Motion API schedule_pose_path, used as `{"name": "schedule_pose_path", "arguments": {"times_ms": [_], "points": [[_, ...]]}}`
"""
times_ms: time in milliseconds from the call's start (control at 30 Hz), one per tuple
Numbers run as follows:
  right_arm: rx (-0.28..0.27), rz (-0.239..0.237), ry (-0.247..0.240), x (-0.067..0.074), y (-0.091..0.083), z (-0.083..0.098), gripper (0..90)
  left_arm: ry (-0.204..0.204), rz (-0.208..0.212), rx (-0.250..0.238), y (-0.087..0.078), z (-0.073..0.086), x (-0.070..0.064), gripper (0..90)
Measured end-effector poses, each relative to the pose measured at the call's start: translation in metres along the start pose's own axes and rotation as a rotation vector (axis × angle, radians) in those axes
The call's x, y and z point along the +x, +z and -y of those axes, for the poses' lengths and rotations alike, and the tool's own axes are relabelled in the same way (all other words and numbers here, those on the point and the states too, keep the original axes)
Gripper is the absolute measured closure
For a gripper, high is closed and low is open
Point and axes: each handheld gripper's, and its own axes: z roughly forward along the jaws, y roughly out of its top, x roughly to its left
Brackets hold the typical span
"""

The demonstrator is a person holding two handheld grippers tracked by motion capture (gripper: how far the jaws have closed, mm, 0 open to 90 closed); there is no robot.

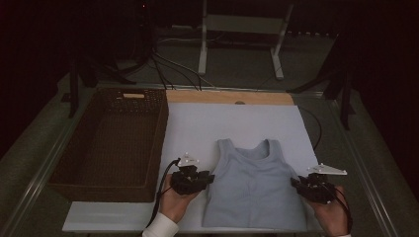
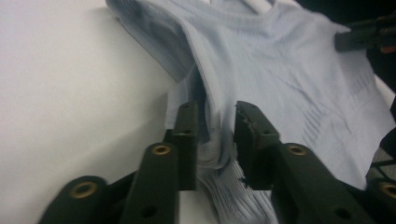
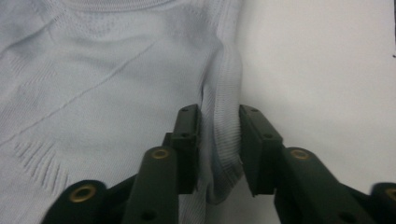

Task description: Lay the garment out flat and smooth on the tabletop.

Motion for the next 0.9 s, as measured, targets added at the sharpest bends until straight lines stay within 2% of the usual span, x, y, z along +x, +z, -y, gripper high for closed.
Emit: {"name": "schedule_pose_path", "arguments": {"times_ms": [33, 67, 267, 433, 500, 600, 700, 900], "points": [[0.000, 0.000, 0.000, 0.000, 0.000, 0.000, 66.5, 0.000, 0.000, 0.000, 0.000, 0.000, 0.000, 64.3], [-0.013, 0.002, -0.001, 0.000, 0.000, 0.000, 61.4, 0.003, -0.006, -0.007, -0.002, 0.000, 0.001, 62.2], [-0.062, -0.009, 0.003, -0.001, -0.003, -0.001, 45.2, 0.018, -0.007, -0.057, -0.005, 0.001, 0.000, 50.7], [-0.089, 0.008, 0.012, -0.001, -0.005, -0.001, 27.7, 0.023, -0.006, -0.092, -0.005, 0.002, -0.002, 40.1], [-0.104, 0.015, 0.014, -0.002, -0.006, -0.001, 23.5, 0.024, -0.006, -0.096, -0.006, 0.001, -0.002, 36.5], [-0.117, 0.021, 0.014, -0.002, -0.006, -0.001, 19.4, 0.032, 0.005, -0.122, -0.007, 0.002, -0.005, 32.1], [-0.121, -0.001, 0.029, -0.004, -0.006, 0.001, 16.0, 0.035, 0.010, -0.145, -0.007, 0.002, -0.006, 26.7], [-0.158, -0.015, 0.044, -0.005, -0.009, 0.002, 13.6, 0.052, -0.004, -0.164, -0.007, 0.004, -0.009, 16.5]]}}
